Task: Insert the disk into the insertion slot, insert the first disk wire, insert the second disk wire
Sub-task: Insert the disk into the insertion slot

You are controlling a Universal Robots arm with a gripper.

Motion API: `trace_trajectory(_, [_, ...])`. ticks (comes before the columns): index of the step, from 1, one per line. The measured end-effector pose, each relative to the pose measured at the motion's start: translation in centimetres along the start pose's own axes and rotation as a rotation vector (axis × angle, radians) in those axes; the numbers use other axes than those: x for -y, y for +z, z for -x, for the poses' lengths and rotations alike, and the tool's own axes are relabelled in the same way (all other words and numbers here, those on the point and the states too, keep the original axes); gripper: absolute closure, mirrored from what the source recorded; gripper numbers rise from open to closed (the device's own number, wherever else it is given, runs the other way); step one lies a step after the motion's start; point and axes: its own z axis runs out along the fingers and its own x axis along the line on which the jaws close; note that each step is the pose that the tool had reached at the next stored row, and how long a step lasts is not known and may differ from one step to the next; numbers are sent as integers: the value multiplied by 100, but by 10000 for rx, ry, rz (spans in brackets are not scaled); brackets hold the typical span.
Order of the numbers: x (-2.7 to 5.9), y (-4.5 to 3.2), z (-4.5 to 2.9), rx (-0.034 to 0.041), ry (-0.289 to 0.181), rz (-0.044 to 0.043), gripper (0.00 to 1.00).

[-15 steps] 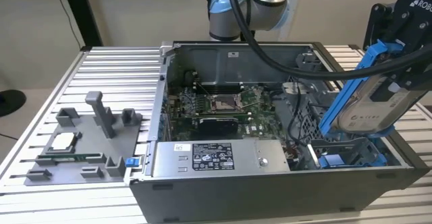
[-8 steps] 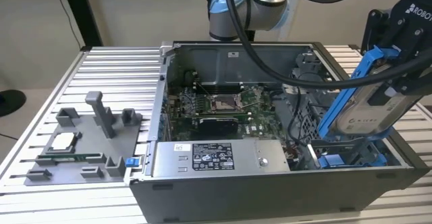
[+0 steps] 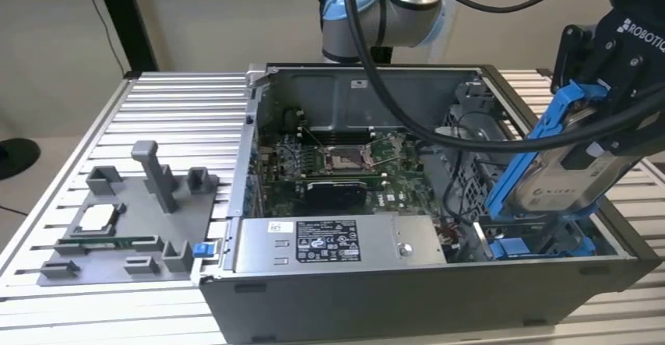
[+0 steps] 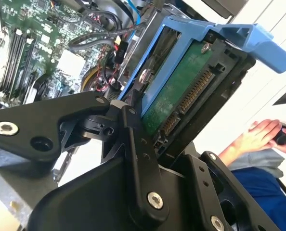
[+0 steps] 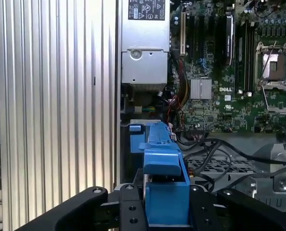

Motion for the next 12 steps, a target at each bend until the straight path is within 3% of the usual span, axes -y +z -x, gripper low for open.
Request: trace_trajectory(12, [12, 44, 0, 2, -4, 0, 100])
